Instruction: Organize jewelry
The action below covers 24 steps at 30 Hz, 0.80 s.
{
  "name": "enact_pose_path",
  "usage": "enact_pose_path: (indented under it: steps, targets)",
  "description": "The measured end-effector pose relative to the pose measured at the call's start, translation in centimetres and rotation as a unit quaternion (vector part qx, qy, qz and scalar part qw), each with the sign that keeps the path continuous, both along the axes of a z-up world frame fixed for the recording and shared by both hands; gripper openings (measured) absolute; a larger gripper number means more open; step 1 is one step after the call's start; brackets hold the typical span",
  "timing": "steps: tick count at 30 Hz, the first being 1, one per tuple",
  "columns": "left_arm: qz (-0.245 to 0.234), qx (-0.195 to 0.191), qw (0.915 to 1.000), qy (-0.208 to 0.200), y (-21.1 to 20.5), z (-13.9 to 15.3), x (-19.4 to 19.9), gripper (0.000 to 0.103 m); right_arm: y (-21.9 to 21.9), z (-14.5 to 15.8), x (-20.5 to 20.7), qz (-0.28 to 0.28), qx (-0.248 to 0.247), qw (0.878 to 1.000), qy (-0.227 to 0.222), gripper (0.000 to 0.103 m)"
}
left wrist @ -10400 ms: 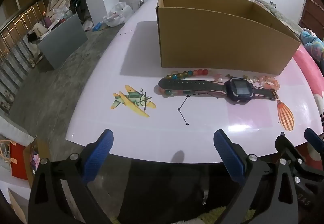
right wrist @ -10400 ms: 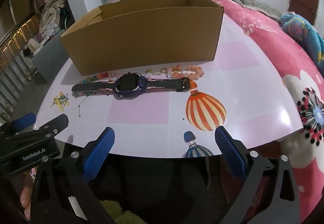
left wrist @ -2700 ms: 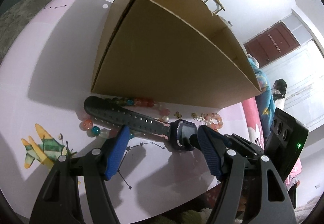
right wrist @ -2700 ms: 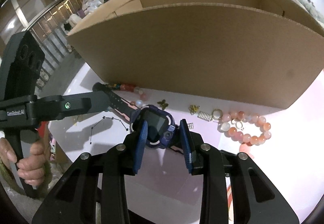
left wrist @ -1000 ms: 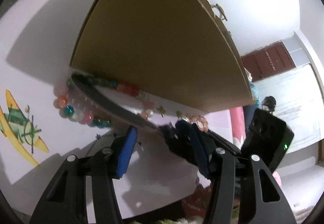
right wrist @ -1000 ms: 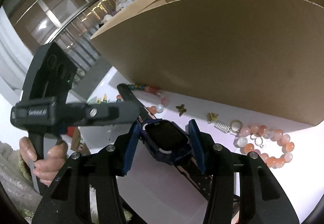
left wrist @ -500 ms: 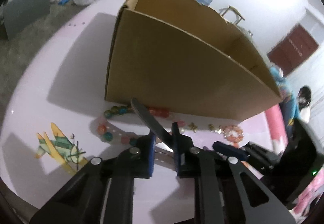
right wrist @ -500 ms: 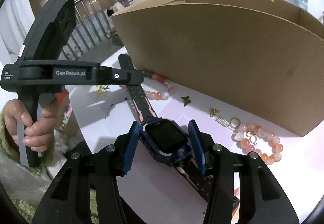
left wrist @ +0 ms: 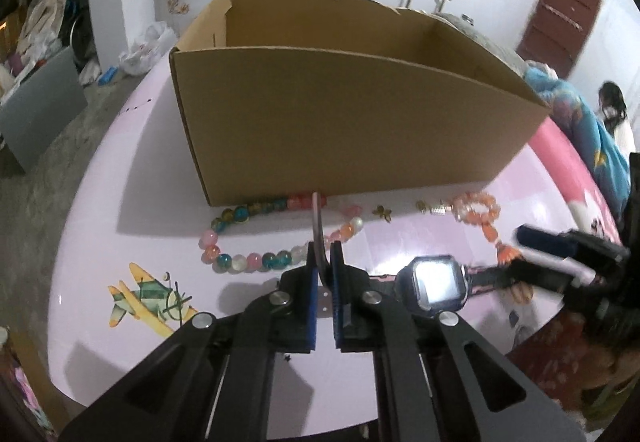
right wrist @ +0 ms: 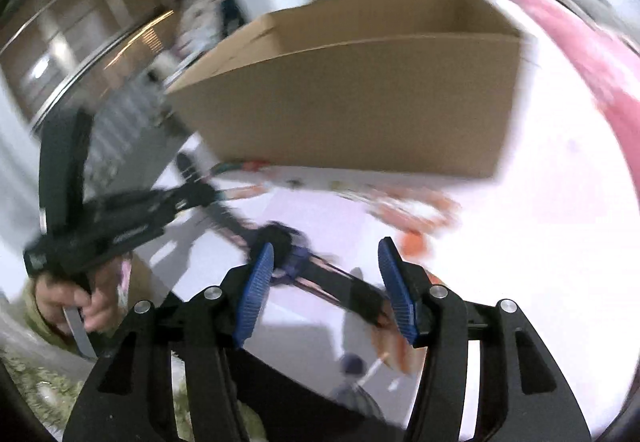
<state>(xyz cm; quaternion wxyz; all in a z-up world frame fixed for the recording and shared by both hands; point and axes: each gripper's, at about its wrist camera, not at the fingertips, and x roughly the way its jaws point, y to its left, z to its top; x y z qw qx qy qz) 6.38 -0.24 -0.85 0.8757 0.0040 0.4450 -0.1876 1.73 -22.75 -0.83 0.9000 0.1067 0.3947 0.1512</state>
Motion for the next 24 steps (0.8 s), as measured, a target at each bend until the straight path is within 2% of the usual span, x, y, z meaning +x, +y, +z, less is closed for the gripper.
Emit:
enact_pose_path:
  steps: [5,7,9,11,15,18,21,22,24]
  targets:
    - [-0.017,0.007,0.9998,0.000,0.2,-0.6,-0.3,0.005,-3.6,-1.3,-1.3,-0.099,0.050,0.993,0.051,0.051]
    - [-0.020,0.007,0.9998,0.001,0.2,-0.8,-0.4,0.005,-4.5,-2.0,-1.0,-0.115,0.075,0.988,0.068,0.044]
    - [-0.024,0.006,0.9997,0.002,0.3,-0.9,-0.4,0.005,-4.5,-2.8,-0.5,-0.122,0.095,0.984,0.089,0.039]
    - [-0.028,0.005,0.9996,0.001,0.4,-1.0,-0.5,0.005,-3.9,-3.3,0.3,-0.124,0.093,0.982,0.104,0.037]
    - [-0.030,0.003,0.9995,0.001,0.4,-1.2,-0.4,0.005,-2.4,-3.0,0.8,-0.117,0.106,0.981,0.112,0.033]
    - [-0.029,-0.001,0.9996,0.004,0.8,-1.3,-0.2,0.005,-2.0,-3.0,0.4,-0.120,0.124,0.980,0.101,0.031]
    - [-0.030,-0.004,0.9995,0.008,1.0,-1.4,-0.1,0.006,-2.1,-3.3,0.2,-0.108,0.195,0.971,0.084,0.025]
    - [-0.030,-0.004,0.9995,0.008,1.0,-1.5,-0.1,0.006,-2.1,-3.3,0.2,-0.110,0.202,0.970,0.082,0.025]
    - [-0.030,-0.005,0.9995,0.009,1.0,-1.5,0.0,0.005,-1.8,-3.7,0.3,-0.115,0.186,0.972,0.085,0.024]
